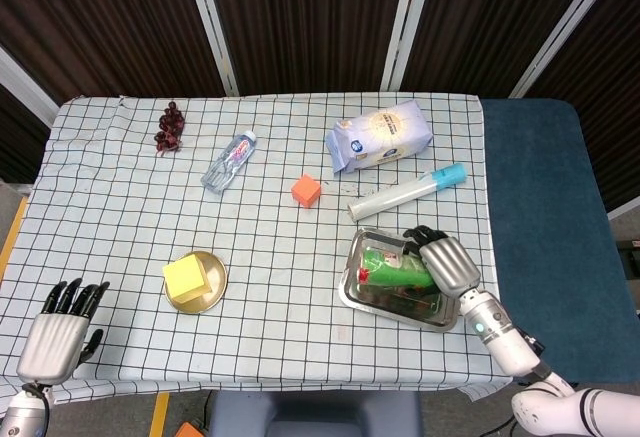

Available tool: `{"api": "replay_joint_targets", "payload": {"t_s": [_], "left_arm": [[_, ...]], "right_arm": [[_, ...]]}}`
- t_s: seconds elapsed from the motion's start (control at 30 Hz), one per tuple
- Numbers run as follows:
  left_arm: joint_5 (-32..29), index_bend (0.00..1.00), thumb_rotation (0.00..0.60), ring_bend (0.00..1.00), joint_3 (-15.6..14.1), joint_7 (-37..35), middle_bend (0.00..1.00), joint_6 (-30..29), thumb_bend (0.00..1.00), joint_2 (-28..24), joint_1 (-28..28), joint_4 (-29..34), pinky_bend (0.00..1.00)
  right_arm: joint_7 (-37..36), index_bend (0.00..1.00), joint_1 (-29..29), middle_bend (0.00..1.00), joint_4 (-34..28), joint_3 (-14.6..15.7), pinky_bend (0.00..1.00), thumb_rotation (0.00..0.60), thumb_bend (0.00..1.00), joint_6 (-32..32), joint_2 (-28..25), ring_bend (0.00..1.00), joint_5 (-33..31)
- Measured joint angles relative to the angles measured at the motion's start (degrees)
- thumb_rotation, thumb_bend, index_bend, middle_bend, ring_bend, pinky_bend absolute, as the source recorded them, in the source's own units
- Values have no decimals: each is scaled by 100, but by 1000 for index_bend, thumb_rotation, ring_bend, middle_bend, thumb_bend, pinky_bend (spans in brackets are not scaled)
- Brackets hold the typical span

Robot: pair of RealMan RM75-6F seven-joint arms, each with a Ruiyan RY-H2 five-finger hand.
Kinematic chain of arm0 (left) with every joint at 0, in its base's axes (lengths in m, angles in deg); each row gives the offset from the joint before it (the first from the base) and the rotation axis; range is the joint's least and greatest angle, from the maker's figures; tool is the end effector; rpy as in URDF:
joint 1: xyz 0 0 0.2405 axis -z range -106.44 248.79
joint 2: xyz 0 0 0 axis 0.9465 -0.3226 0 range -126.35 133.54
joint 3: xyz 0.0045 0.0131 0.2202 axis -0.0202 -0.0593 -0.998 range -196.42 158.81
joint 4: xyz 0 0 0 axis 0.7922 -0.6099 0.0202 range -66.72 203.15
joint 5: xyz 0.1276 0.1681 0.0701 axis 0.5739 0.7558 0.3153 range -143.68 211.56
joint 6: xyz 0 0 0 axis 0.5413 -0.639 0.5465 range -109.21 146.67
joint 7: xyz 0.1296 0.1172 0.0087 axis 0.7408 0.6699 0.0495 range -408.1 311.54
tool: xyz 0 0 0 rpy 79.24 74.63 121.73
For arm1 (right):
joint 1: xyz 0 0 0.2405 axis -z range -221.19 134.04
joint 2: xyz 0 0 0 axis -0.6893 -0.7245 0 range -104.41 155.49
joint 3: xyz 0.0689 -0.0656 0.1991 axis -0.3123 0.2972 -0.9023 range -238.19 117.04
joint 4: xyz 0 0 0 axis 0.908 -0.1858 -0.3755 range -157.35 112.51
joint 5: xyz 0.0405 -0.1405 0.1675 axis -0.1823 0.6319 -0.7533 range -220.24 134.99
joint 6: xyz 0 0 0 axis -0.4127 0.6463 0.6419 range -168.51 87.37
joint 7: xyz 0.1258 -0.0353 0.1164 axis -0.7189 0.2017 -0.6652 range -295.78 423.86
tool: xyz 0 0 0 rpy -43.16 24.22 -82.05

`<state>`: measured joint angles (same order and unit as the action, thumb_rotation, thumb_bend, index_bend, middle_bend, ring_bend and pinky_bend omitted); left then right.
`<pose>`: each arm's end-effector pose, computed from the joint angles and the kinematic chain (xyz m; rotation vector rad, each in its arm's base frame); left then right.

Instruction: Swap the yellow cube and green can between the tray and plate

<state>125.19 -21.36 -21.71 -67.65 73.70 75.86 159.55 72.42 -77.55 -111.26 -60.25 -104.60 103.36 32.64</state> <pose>-0.2664 0.1863 0.0860 -1.6112 -0.6021 -0.6352 -0.1844 -0.3057 0.0045 1.8496 -0.9452 0.9065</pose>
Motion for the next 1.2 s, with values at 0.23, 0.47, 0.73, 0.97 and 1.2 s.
{"api": "replay_joint_targets", "payload": {"t_s": [0.23,0.47,0.73,0.97,1.2], "left_arm": [[-50,141,600,128,7,-11,220,88,365,-2,0,31,180],[-33,141,600,129,24,-29,221,53,367,-30,-18,58,182],[3,140,600,129,117,-237,213,-220,365,-116,-104,103,183],[-22,140,600,129,208,-456,192,-387,365,-206,-178,100,184],[-36,153,600,129,317,-655,190,-518,364,-228,-205,34,182]], "right_arm": [[80,0,7,0,-347,35,165,600,87,431,-386,0,-142],[-10,0,213,0,-588,53,119,600,87,115,-698,0,141],[26,0,1051,0,-783,68,0,600,86,-1377,-1109,0,462],[-7,0,1984,0,-384,45,0,600,55,-2231,-1157,0,238],[-411,0,2254,0,-35,-244,0,600,48,-2487,-1012,0,-37]]}}
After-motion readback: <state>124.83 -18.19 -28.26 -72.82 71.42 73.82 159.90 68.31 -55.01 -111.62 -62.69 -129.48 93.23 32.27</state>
